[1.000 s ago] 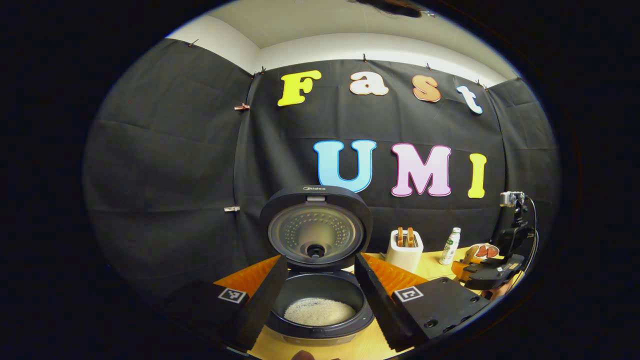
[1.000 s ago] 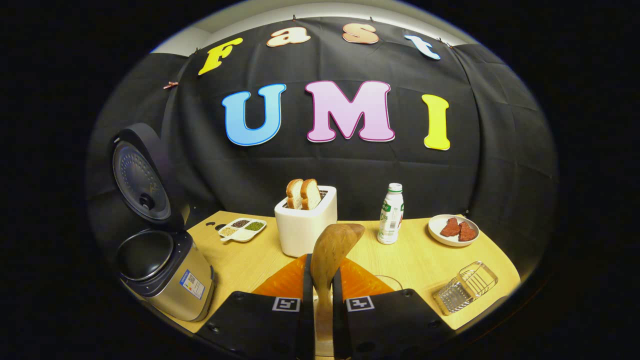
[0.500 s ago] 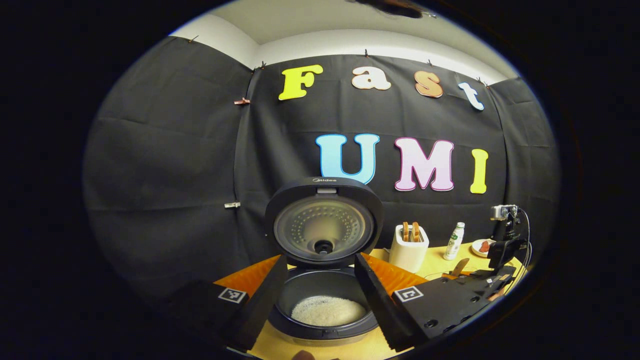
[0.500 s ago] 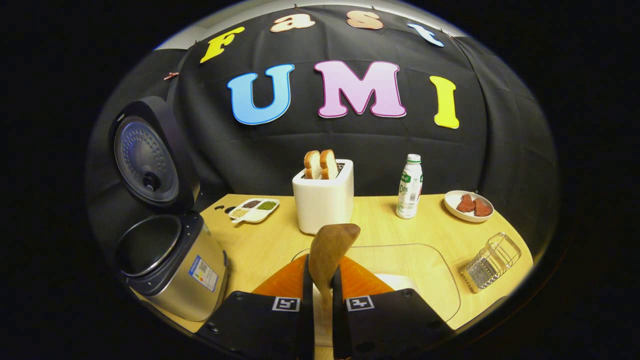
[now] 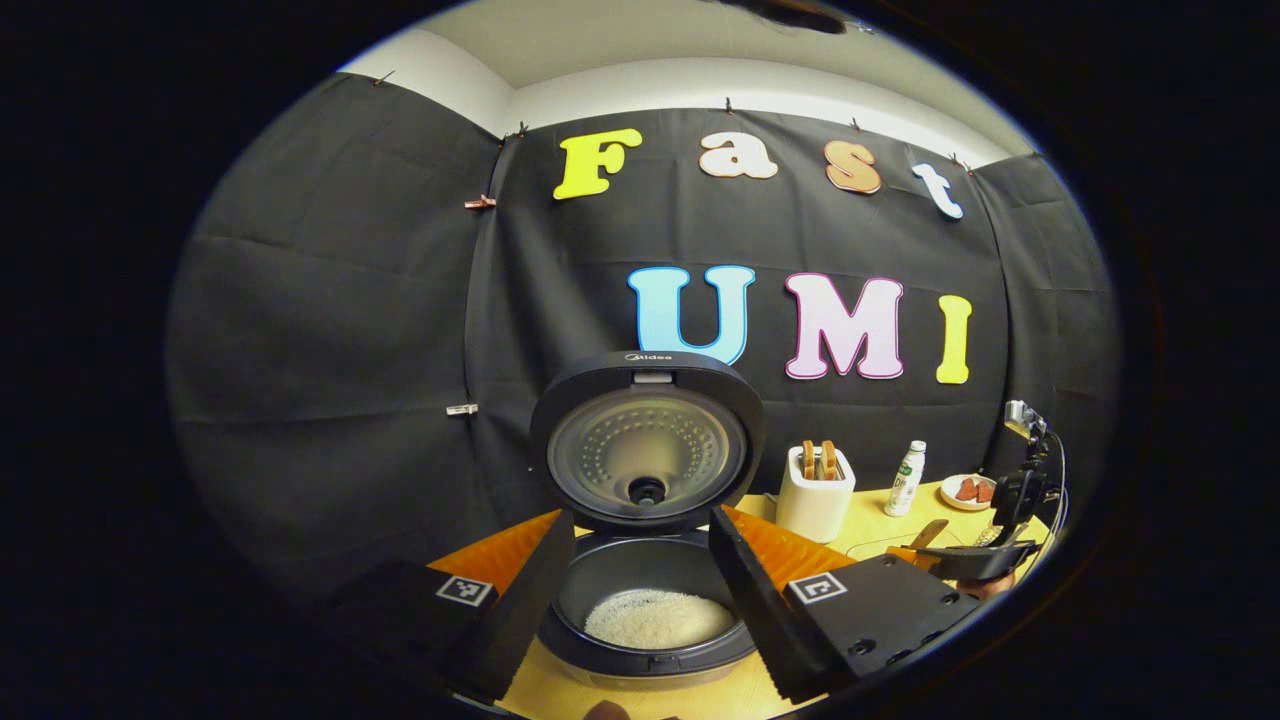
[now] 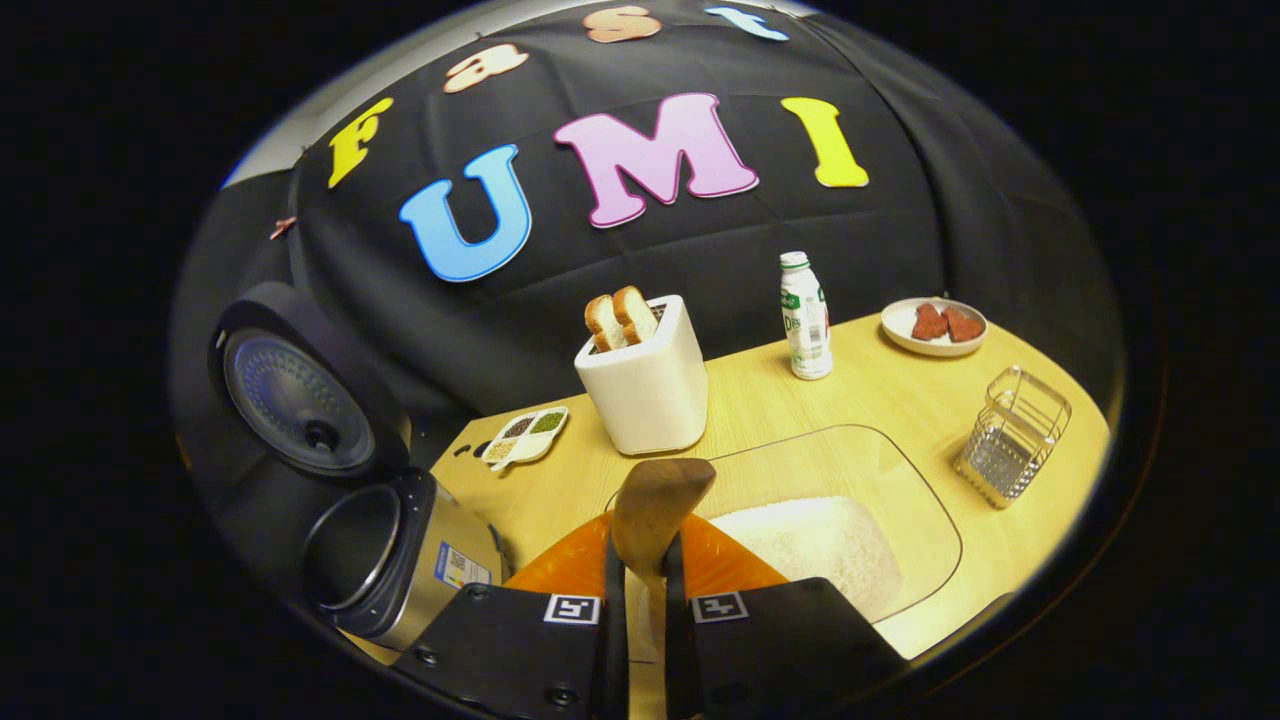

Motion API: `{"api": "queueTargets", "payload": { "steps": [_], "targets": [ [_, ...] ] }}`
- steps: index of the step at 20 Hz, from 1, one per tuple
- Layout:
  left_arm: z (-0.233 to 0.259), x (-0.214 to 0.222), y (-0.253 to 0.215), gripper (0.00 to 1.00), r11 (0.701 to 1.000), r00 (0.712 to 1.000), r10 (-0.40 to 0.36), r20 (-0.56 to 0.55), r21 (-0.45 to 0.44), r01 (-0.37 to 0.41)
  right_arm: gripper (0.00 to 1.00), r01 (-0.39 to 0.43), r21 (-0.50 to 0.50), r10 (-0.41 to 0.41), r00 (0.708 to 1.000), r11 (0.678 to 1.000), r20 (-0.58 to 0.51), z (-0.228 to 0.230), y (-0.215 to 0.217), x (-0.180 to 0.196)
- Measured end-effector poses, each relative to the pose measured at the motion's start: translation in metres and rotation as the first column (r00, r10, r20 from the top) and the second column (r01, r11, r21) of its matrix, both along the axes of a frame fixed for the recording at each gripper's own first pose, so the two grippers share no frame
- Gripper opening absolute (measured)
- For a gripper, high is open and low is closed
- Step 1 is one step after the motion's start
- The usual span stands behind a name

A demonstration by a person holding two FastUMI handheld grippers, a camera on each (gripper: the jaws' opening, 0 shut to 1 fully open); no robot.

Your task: Close the left gripper, press the button to open the rice cooker; take a wooden spoon from the chopstick holder with the right hand, scoop a spoonful of rice and pour it into the rice cooker, then put the wooden spoon back into the chopstick holder.

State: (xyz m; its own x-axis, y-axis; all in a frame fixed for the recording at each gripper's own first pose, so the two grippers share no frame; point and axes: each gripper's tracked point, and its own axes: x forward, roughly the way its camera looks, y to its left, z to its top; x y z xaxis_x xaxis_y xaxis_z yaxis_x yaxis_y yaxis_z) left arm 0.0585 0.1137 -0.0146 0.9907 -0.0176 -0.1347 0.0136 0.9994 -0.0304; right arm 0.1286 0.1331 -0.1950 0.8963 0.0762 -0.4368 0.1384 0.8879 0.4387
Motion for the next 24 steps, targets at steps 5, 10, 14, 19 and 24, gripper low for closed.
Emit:
{"api": "queueTargets", "payload": {
  "steps": [5,10,14,19,24],
  "targets": [
    [0.005,-0.004,-0.006,0.92,1.000,1.000,-0.013,0.003,0.020,0.013,0.18,0.092,0.127,-0.093,0.996,0.988,0.008,0.004,-0.022,-0.002],
    [0.011,-0.009,-0.012,0.92,0.999,1.000,-0.027,0.010,0.028,0.027,0.18,0.146,0.206,-0.156,0.987,0.968,0.034,0.014,-0.040,-0.003],
    [0.018,-0.012,-0.015,0.91,0.998,0.999,-0.035,0.012,0.053,0.034,0.18,0.201,0.269,-0.220,0.975,0.942,0.041,0.019,-0.058,-0.001],
    [0.026,-0.014,-0.019,0.92,0.998,0.999,-0.040,0.023,0.050,0.039,0.18,0.243,0.306,-0.272,0.961,0.920,0.056,0.026,-0.077,0.001],
    [0.027,-0.015,-0.016,0.92,0.999,0.999,-0.028,0.024,0.024,0.027,0.18,0.240,0.309,-0.270,0.961,0.920,0.057,0.034,-0.080,-0.003]
  ]
}}
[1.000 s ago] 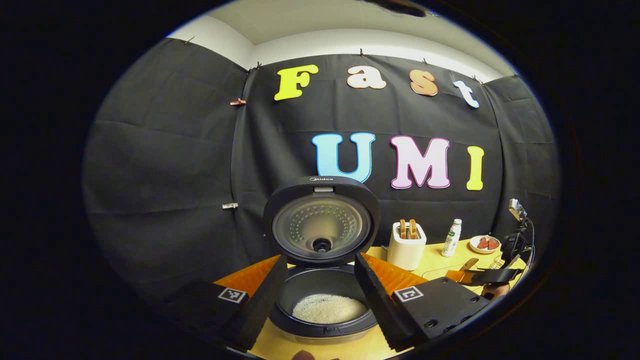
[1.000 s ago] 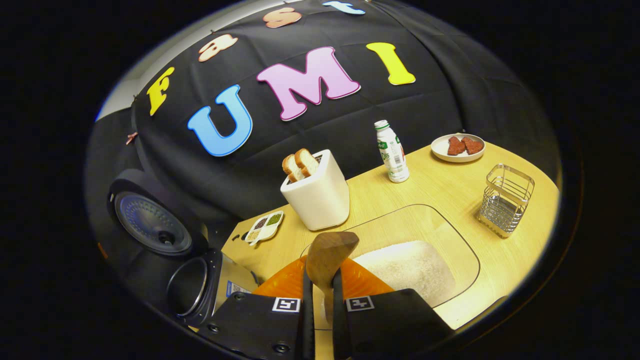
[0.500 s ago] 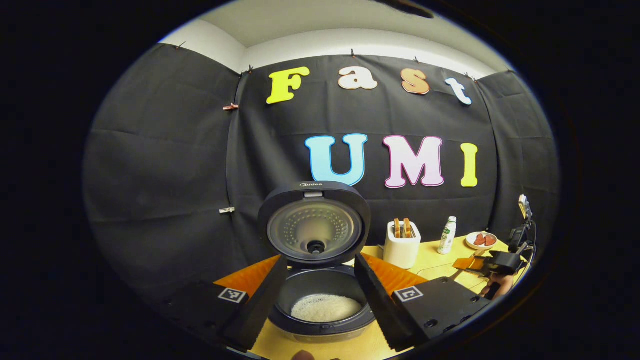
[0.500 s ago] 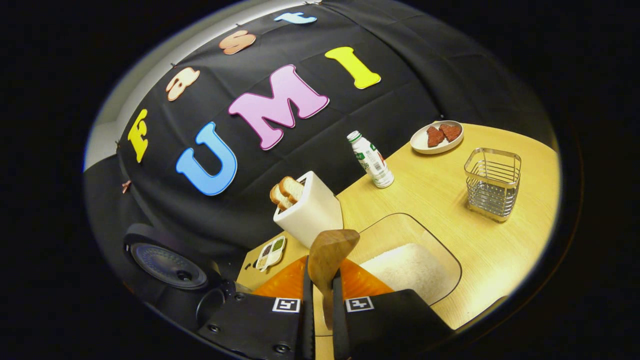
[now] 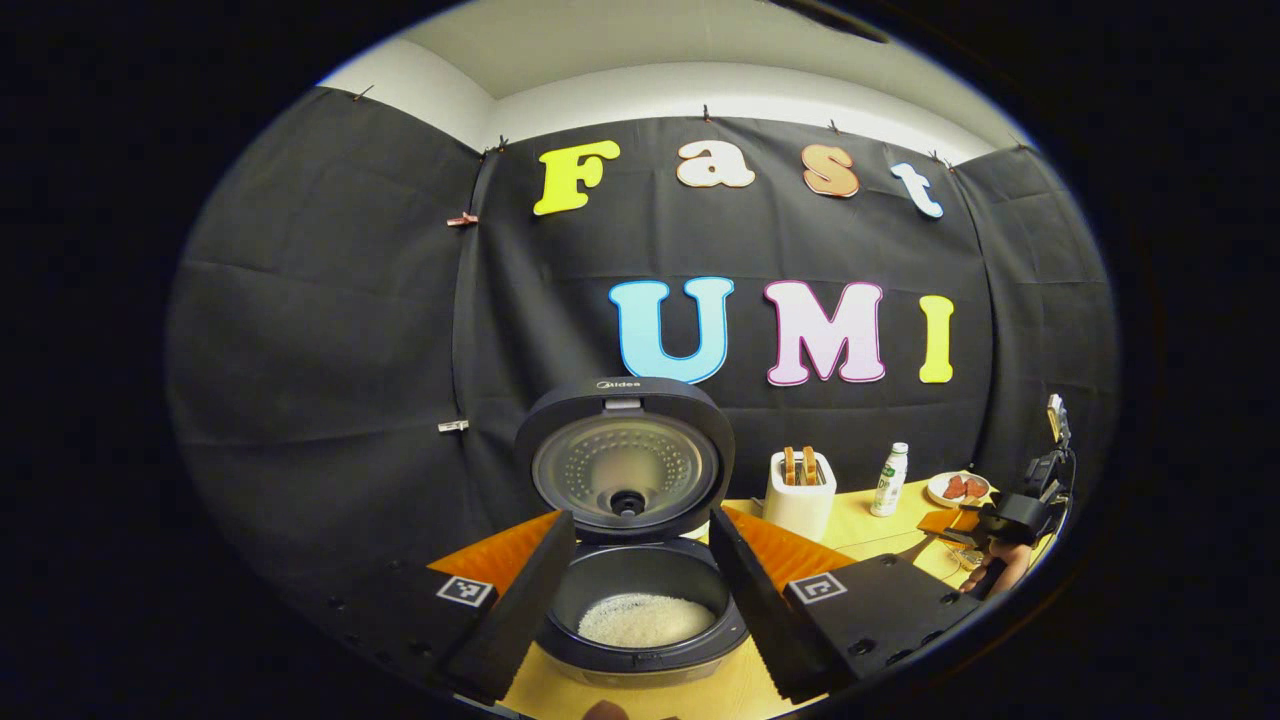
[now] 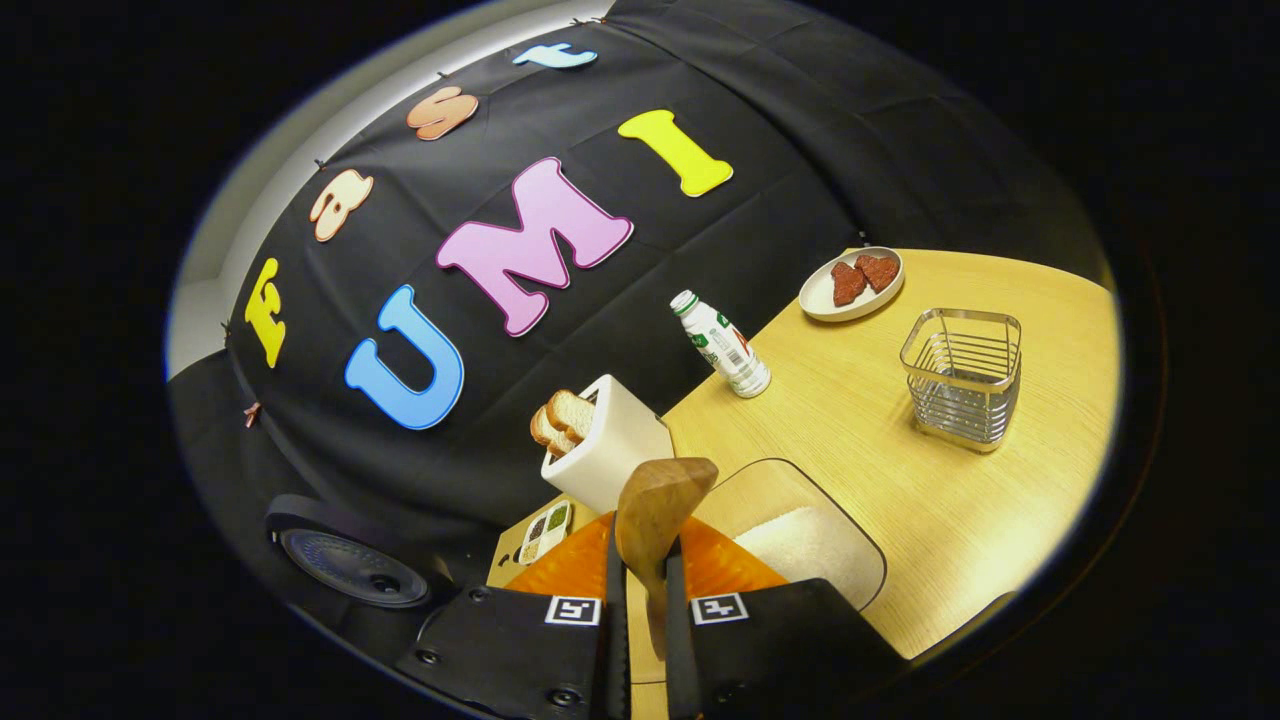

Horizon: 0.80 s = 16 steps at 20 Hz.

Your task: Close the left gripper, press the button to open the rice cooker; take a wooden spoon from the chopstick holder with the right hand, scoop a spoonful of rice and pour it into the rice cooker, then put the wooden spoon back into the chopstick holder.

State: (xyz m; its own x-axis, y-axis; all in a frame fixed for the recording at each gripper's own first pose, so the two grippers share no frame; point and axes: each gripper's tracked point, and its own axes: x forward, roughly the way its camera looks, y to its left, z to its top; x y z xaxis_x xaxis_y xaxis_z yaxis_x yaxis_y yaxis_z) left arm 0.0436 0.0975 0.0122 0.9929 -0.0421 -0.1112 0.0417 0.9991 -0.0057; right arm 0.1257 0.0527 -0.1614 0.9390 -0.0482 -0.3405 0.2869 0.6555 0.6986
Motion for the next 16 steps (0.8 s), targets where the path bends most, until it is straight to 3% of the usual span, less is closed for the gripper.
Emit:
{"api": "queueTargets", "payload": {
  "steps": [7,11,16],
  "targets": [
    [0.005,-0.001,0.008,0.92,1.000,1.000,0.016,0.027,-0.019,-0.015,0.18,-0.094,-0.012,0.094,0.994,0.996,0.049,0.047,0.037,0.016],
    [0.009,-0.001,0.022,0.92,0.999,0.998,0.044,0.053,-0.032,-0.042,0.18,-0.181,-0.007,0.181,0.979,0.983,0.093,0.083,0.086,0.026],
    [0.007,0.001,0.044,0.92,0.993,0.994,0.094,0.051,-0.080,-0.090,0.18,-0.317,-0.022,0.318,0.939,0.948,0.129,0.114,0.162,0.034]
  ]
}}
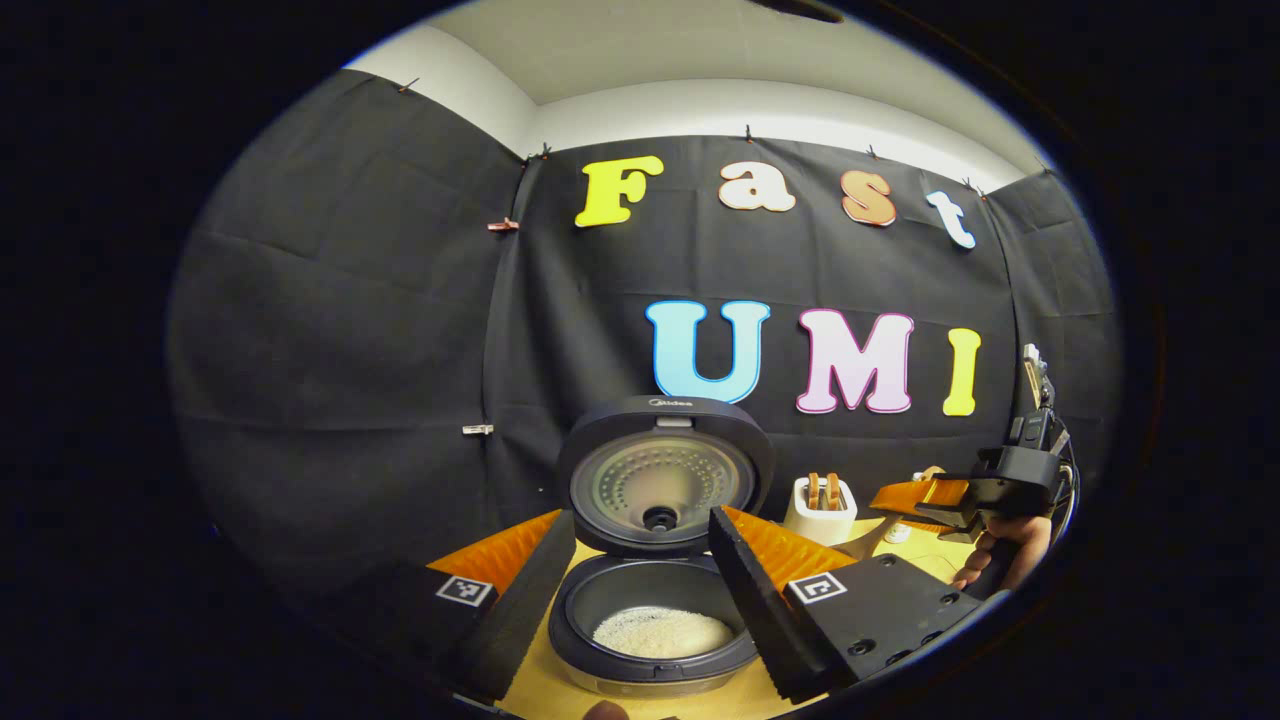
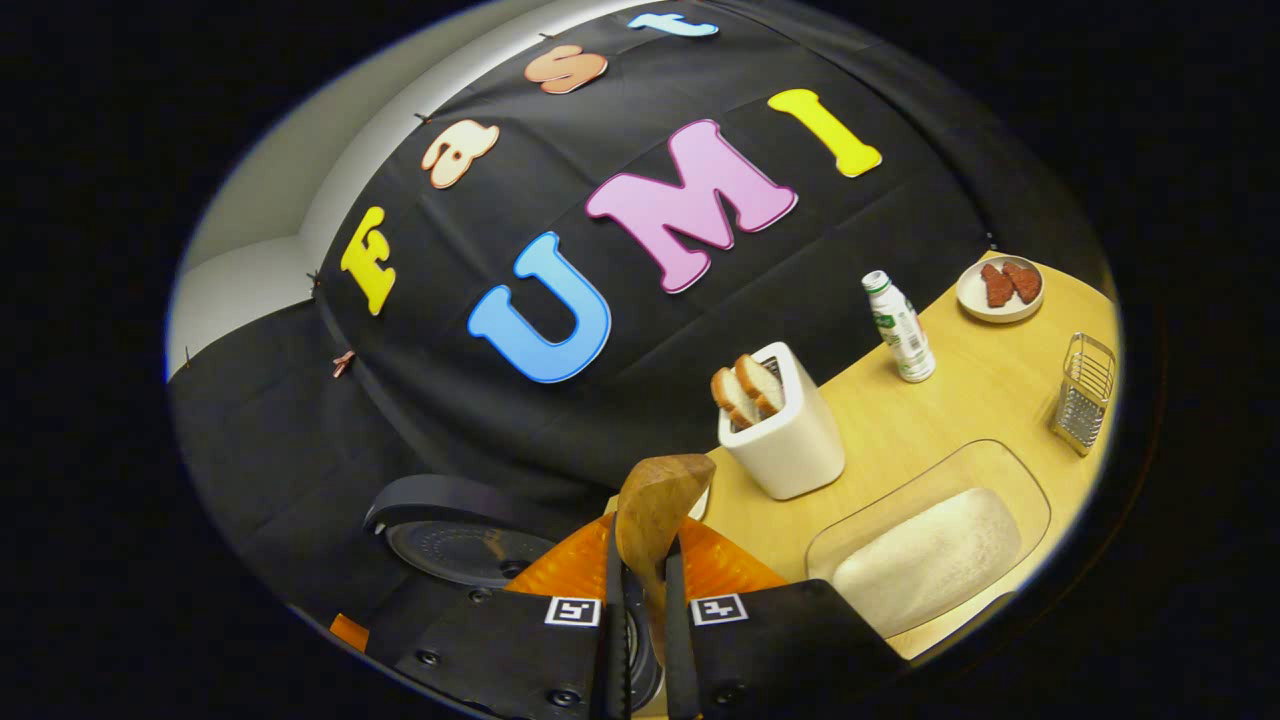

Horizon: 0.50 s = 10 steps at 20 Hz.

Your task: Close the left gripper, press the button to open the rice cooker; take a wooden spoon from the chopstick holder with the right hand, scoop a spoonful of rice and pour it into the rice cooker, then put the wooden spoon back into the chopstick holder.

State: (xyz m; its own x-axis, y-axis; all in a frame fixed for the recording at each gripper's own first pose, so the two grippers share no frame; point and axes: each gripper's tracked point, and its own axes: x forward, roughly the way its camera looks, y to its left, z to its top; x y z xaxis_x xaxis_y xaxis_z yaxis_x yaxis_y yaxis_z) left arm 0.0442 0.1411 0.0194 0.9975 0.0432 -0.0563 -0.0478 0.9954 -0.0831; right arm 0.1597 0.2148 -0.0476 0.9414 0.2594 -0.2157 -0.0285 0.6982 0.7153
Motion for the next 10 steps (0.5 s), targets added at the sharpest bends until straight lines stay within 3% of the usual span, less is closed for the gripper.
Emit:
{"api": "queueTargets", "payload": {
  "steps": [6,10],
  "targets": [
    [-0.014,-0.001,0.026,0.94,0.999,0.998,0.047,-0.028,-0.015,-0.047,0.18,-0.133,-0.092,0.137,0.990,0.987,0.034,0.011,0.069,0.005],
    [-0.011,-0.005,0.032,0.94,0.998,0.998,0.063,-0.013,-0.016,-0.063,0.18,-0.211,-0.209,0.227,0.972,0.955,0.055,0.010,0.106,0.004]
  ]
}}
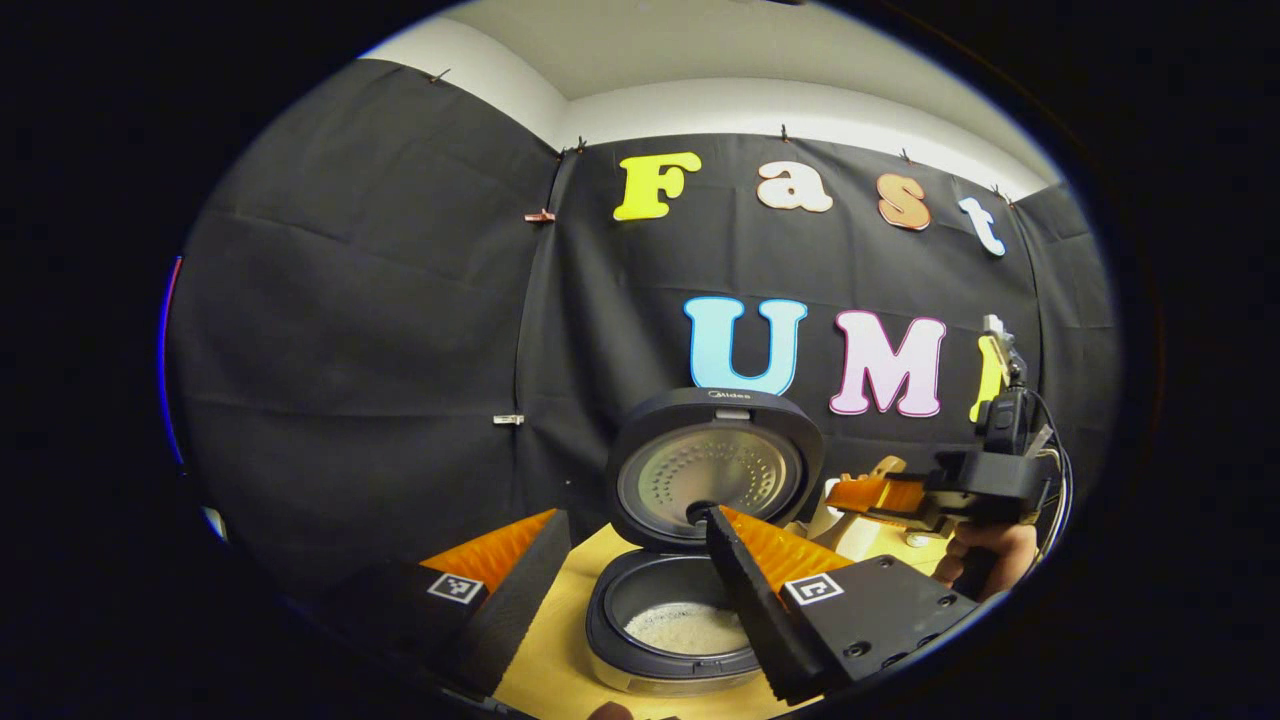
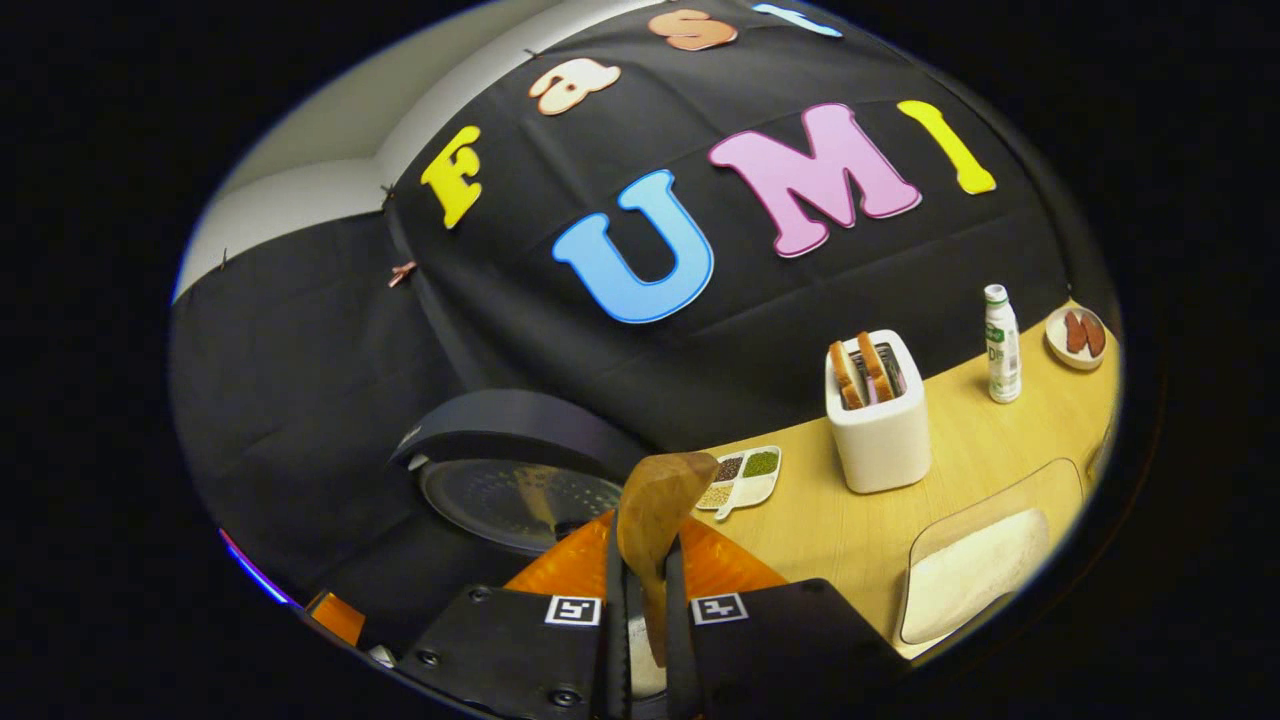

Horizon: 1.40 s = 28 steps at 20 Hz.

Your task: Close the left gripper, press the button to open the rice cooker; take a wooden spoon from the chopstick holder with the right hand, scoop a spoonful of rice and pour it into the rice cooker, then put the wooden spoon back into the chopstick holder.

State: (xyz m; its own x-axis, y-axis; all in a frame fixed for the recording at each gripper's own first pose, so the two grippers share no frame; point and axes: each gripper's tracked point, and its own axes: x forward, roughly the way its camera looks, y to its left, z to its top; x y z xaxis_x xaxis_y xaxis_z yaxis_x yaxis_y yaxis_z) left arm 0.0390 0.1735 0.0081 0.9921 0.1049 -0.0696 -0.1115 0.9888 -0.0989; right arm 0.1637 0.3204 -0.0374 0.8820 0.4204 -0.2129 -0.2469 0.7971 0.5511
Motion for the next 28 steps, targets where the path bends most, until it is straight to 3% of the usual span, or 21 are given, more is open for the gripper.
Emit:
{"api": "queueTargets", "payload": {
  "steps": [4,7,8,13,16,18,20,24,28],
  "targets": [
    [-0.002,-0.002,0.004,0.94,1.000,1.000,0.008,-0.001,-0.011,-0.008,0.18,-0.080,-0.142,0.093,0.992,0.987,0.085,0.007,0.026,-0.010],
    [-0.002,0.000,0.005,0.94,1.000,1.000,0.015,-0.001,-0.017,-0.015,0.14,-0.127,-0.263,0.172,0.972,0.956,0.157,0.014,0.039,-0.018],
    [-0.003,-0.001,0.005,0.94,1.000,1.000,0.017,-0.001,-0.019,-0.017,0.18,-0.133,-0.297,0.192,0.965,0.945,0.181,0.016,0.043,-0.021],
    [0.000,-0.001,0.001,0.94,1.000,1.000,0.014,0.007,-0.020,-0.014,0.18,-0.158,-0.379,0.258,0.939,0.912,0.228,0.018,0.053,-0.028],
    [0.000,-0.002,-0.002,0.94,1.000,1.000,0.015,0.007,-0.023,-0.015,0.14,-0.158,-0.379,0.256,0.940,0.912,0.224,0.017,0.049,-0.027],
    [0.001,-0.003,-0.003,0.93,1.000,1.000,0.019,0.007,-0.026,-0.018,0.18,-0.163,-0.372,0.257,0.941,0.914,0.219,0.017,0.048,-0.026],
    [0.002,-0.003,-0.007,0.94,1.000,1.000,0.018,0.008,-0.025,-0.018,0.14,-0.167,-0.353,0.252,0.945,0.921,0.211,0.018,0.045,-0.025],
    [0.006,-0.003,-0.014,0.94,1.000,1.000,0.010,0.009,-0.009,-0.010,0.19,-0.142,-0.226,0.181,0.970,0.964,0.163,0.017,0.026,-0.023],
    [0.012,0.002,-0.030,0.94,1.000,1.000,-0.002,0.004,-0.001,0.002,0.18,-0.060,-0.022,0.061,0.997,0.998,0.047,0.012,-0.013,-0.015]
  ]
}}
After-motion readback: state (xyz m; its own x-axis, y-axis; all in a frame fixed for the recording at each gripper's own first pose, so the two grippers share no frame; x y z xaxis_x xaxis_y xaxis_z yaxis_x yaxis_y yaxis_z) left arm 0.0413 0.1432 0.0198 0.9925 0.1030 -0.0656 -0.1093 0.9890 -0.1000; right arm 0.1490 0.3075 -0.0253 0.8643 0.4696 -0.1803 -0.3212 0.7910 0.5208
